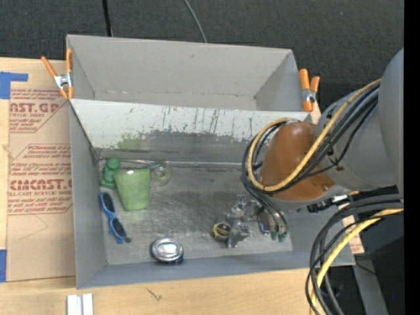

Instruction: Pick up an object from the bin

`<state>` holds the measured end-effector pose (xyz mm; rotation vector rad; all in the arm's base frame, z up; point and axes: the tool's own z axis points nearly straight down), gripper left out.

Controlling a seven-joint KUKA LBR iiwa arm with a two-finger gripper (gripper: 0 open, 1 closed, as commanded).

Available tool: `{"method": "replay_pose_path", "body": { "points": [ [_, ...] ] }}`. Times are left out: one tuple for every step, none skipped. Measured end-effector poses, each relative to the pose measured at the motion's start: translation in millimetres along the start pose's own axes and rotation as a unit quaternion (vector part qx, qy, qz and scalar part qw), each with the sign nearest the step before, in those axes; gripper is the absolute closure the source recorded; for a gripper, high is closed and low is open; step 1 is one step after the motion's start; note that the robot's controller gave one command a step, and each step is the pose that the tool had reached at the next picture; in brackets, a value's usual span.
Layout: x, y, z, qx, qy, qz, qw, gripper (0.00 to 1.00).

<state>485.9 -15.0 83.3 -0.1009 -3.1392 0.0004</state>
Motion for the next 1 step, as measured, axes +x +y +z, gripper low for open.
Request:
{"method": "replay_pose_path", "body": {
  "points": [
    [-1.6, 0.3, -114.2, -0.001, -0.0045, 0.0, 1.0, 1.0]
  ]
}}
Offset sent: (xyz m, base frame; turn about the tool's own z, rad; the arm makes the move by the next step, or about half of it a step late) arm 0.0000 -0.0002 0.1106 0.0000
